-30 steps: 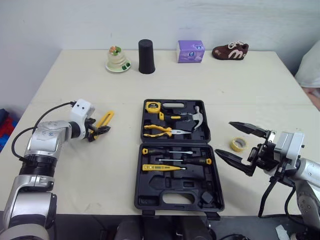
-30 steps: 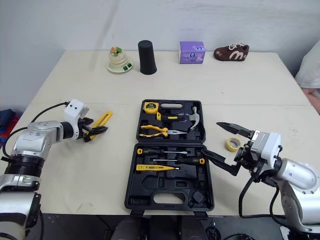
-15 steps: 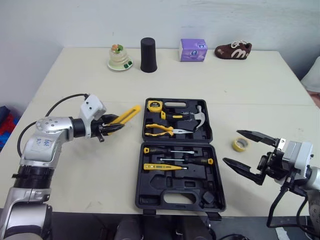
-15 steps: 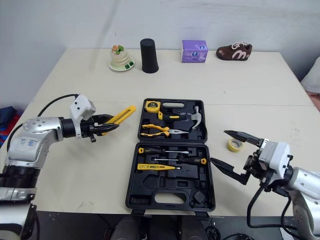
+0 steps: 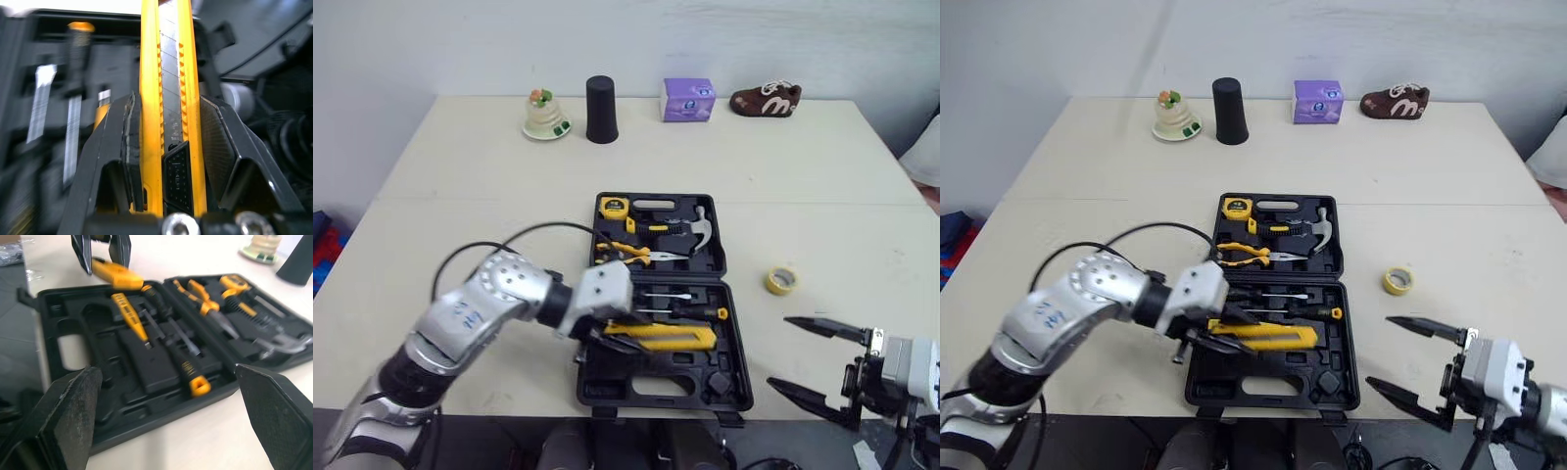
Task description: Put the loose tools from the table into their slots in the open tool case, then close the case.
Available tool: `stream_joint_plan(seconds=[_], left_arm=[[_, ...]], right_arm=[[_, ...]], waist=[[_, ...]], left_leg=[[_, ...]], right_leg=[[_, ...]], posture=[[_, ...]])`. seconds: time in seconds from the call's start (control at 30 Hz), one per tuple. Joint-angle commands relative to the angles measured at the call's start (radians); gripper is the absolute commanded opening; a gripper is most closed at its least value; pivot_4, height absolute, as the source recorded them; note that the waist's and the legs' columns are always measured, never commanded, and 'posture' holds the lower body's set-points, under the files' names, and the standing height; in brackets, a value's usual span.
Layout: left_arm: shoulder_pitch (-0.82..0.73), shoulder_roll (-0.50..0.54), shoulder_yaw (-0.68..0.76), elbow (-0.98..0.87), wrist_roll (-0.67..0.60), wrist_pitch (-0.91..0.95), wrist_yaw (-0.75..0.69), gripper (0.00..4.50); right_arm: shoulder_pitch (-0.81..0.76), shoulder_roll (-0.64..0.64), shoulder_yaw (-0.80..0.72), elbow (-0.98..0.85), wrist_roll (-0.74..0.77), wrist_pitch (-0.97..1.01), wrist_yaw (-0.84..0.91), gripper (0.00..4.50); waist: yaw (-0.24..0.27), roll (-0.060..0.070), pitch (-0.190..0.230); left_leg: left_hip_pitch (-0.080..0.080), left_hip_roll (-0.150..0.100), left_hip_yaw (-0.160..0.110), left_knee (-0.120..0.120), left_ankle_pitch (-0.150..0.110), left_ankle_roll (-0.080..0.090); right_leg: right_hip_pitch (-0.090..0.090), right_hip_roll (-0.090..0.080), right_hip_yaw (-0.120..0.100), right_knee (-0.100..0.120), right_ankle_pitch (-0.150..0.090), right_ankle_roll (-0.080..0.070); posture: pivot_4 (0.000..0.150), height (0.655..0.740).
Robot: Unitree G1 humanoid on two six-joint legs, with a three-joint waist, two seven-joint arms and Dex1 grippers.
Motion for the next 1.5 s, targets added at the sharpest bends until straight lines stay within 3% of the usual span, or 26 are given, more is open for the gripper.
stream_joint_plan(seconds=[0.03,0.17,0.37,0.63,0.7,0.83,1.07,1.17,1.37,1.4,1.5], left_arm=[[-0.02,-0.03,-0.044,-0.008,0.034,0.004,0.041,1.22],[-0.023,-0.04,-0.145,0.027,0.126,0.007,0.088,1.22],[-0.011,-0.037,-0.159,0.03,0.13,0.066,0.107,1.22],[0.021,-0.029,-0.197,0.052,0.183,0.007,0.107,1.22],[0.02,-0.03,-0.193,0.05,0.176,0.012,0.097,2.26],[0.012,-0.068,-0.139,0.06,0.154,-0.032,0.094,3.87],[0.032,-0.145,0.006,0.111,0.03,-0.181,0.002,3.87],[0.083,-0.151,0.038,0.173,0.022,-0.34,-0.086,3.07],[0.14,-0.198,0.001,0.297,0.097,-0.513,-0.114,0.24],[0.146,-0.204,-0.011,0.306,0.12,-0.529,-0.103,0.06],[0.155,-0.234,-0.027,0.318,0.15,-0.521,-0.061,0.06]], right_arm=[[0.04,0.006,-0.055,-0.053,0.012,0.001,0.0,4.5],[0.084,0.025,-0.083,-0.086,0.017,0.002,-0.011,4.5],[0.123,0.051,-0.094,-0.125,0.013,0.003,-0.029,4.5],[0.103,0.045,-0.086,-0.133,0.022,0.01,-0.054,4.5],[0.098,0.044,-0.08,-0.133,0.019,0.012,-0.059,4.5],[0.083,0.043,-0.068,-0.133,0.015,0.018,-0.067,4.5],[0.057,0.036,-0.063,-0.129,0.011,0.033,-0.076,4.5],[0.056,0.037,-0.071,-0.125,0.01,0.038,-0.078,4.5],[0.06,0.044,-0.072,-0.118,-0.003,0.037,-0.082,4.5],[0.063,0.044,-0.075,-0.122,-0.002,0.041,-0.086,4.5],[0.068,0.041,-0.089,-0.127,0.002,0.05,-0.091,4.5]], waist=[[-0.001,-0.001,0.0],[0.001,-0.001,0.0],[0.002,-0.001,0.001],[0.004,-0.001,0.0],[0.005,-0.001,0.0],[0.007,-0.001,0.0],[0.012,-0.001,0.0],[0.01,-0.001,0.0],[0.024,-0.001,0.0],[0.025,-0.001,0.0],[0.026,-0.001,0.0]], left_leg=[[0.0,0.0,0.0,0.0,0.0,0.0],[0.0,0.0,-0.001,0.0,0.0,0.0],[0.0,0.0,-0.001,0.0,-0.001,0.002],[0.0,0.0,-0.003,0.0,-0.002,0.004],[0.001,0.0,-0.003,0.0,-0.002,0.004],[0.0,0.0,-0.003,0.0,-0.002,0.004],[0.0,0.0,-0.003,0.0,-0.002,0.004],[0.0,0.0,-0.003,0.0,-0.002,0.004],[0.0,0.0,-0.004,0.001,-0.002,0.004],[0.0,0.0,-0.004,0.001,-0.002,0.005],[0.0,-0.001,-0.004,0.001,-0.003,0.007]], right_leg=[[0.0,0.0,0.0,0.0,0.0,0.0],[0.0,-0.001,0.0,0.0,0.0,0.0],[0.0,-0.002,0.0,0.0,0.0,-0.001],[0.001,-0.003,-0.002,-0.001,-0.001,-0.002],[0.002,-0.003,-0.002,-0.001,-0.001,-0.002],[0.002,-0.003,-0.002,-0.001,-0.001,-0.002],[0.002,-0.003,-0.003,0.0,-0.001,-0.002],[0.002,-0.002,-0.003,0.0,-0.001,-0.002],[0.002,-0.002,-0.004,0.0,-0.001,-0.002],[0.002,-0.002,-0.004,0.0,-0.001,-0.002],[0.003,-0.002,-0.004,-0.001,-0.001,-0.001]], posture=[[0.15,0.74],[0.15,0.74],[0.15,0.74],[0.15,0.74],[0.15,0.74],[0.15,0.74],[0.15,0.74],[0.15,0.74],[0.15,0.74],[0.15,0.74],[0.15,0.74]])
